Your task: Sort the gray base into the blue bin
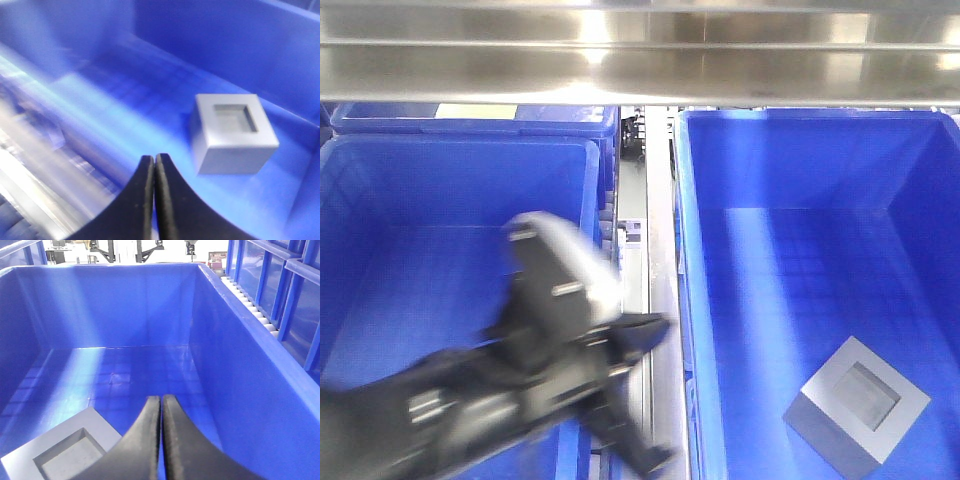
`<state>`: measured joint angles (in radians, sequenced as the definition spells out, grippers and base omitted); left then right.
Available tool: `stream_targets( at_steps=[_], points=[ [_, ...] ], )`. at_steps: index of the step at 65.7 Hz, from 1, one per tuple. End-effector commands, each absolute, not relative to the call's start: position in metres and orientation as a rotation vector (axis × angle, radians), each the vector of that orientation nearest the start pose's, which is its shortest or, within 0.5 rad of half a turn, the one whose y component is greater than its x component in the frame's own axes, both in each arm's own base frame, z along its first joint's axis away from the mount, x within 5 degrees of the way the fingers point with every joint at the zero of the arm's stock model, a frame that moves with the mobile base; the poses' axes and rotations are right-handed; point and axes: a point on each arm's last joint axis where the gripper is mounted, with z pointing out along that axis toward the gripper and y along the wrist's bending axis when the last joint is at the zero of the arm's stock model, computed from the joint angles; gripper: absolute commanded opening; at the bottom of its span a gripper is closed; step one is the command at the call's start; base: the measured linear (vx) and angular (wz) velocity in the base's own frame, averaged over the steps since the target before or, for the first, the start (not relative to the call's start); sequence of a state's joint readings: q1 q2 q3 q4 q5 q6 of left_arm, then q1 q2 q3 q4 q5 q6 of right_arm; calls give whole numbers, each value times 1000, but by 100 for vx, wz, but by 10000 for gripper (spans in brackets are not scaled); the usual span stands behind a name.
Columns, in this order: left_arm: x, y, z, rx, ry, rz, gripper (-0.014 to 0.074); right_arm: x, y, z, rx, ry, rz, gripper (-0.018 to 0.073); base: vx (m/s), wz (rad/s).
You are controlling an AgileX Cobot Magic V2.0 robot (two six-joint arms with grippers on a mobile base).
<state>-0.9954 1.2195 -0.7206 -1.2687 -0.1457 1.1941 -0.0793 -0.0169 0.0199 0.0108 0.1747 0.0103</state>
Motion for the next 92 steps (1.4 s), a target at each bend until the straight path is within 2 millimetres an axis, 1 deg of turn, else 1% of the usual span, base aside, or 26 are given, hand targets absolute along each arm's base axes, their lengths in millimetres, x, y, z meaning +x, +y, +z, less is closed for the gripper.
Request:
stream_targets(
  at_steps=[1,21,31,39,49,62,69,92],
  points=[
    [145,-193,306,720,1744,-574,-7,56,-4,191,69,1645,-56,-5,0,0],
    [114,-145,305,678,1671,-612,-7,56,-4,191,69,1645,-56,-5,0,0],
    [102,-127,302,655,1638,-635,-6,56,-4,191,69,1645,-56,-5,0,0],
    [93,-113,300,598,1632,-683,-6,56,-4,191,69,1645,-56,-5,0,0],
    [82,-97,293,562,1611,-719,-6,56,-4,191,69,1645,-56,-5,0,0],
    [71,-82,288,547,1563,-762,-6,56,-4,191,69,1645,-56,-5,0,0],
    [68,-77,286,519,1554,-779,-6,56,-4,191,69,1645,-56,-5,0,0],
    [67,-75,287,518,1544,-786,-6,56,-4,191,69,1645,-56,-5,0,0]
  ],
)
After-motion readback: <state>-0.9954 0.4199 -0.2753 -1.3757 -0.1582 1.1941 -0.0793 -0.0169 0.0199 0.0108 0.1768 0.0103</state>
